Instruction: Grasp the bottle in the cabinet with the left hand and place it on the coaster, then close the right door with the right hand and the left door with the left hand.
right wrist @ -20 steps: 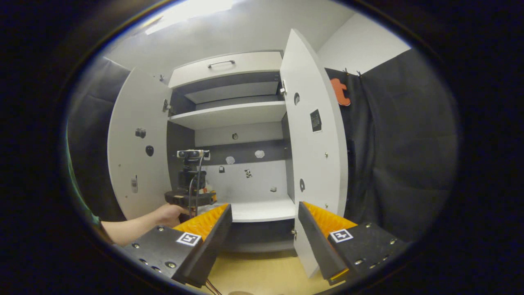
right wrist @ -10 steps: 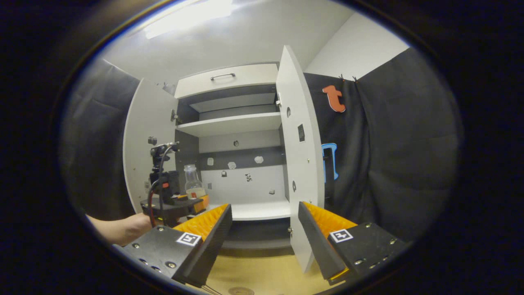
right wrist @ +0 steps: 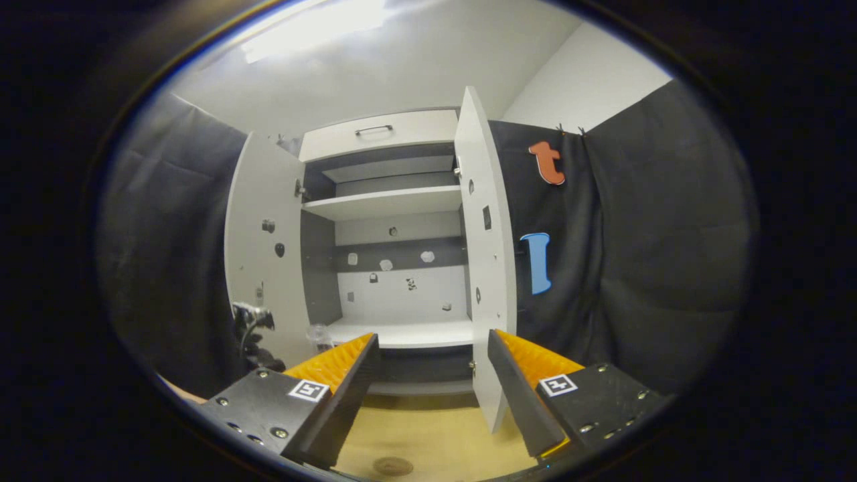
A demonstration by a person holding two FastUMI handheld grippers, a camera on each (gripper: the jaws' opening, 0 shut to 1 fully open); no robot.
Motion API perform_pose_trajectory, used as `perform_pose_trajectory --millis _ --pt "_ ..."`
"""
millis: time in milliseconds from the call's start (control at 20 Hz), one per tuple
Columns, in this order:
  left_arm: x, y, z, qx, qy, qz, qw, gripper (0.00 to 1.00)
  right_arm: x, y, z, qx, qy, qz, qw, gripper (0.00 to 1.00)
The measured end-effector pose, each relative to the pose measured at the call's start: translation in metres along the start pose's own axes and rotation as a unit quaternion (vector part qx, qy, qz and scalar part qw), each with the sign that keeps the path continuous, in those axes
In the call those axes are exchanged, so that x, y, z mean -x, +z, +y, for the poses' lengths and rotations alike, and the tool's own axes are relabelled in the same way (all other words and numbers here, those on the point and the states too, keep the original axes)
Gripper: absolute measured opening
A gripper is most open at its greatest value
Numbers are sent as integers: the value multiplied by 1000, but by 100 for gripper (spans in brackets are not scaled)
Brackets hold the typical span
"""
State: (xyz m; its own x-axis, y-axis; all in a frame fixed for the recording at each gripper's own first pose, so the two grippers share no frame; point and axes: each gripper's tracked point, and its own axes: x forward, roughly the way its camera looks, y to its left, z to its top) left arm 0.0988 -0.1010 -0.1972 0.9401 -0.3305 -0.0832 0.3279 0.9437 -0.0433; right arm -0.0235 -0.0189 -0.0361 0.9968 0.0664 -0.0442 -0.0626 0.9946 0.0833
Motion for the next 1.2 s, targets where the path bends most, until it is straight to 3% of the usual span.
perform_pose_trajectory --millis 300,500,600,650,800,1050,1200 --pt "13 -80 -36 1 -36 25 999 79 8 -17 -20 -7 -21 22 1000 98" --pt "27 -140 -58 -33 -72 46 996 78 7 -24 -39 -1 -47 28 998 98" --pt "33 -168 -68 -32 -93 64 993 79 7 -21 -35 -15 -38 12 999 94" --pt "34 -180 -71 -32 -102 73 992 79 8 -22 -35 -22 -35 5 999 98" --pt "40 -205 -80 -27 -126 94 987 79 5 -32 -45 -36 -44 9 998 98" --pt "41 -233 -80 -37 -138 109 984 80 0 -51 -65 -45 -75 31 996 98" --pt "40 -256 -72 -54 -136 125 981 79 0 -53 -59 -68 -66 32 995 98"
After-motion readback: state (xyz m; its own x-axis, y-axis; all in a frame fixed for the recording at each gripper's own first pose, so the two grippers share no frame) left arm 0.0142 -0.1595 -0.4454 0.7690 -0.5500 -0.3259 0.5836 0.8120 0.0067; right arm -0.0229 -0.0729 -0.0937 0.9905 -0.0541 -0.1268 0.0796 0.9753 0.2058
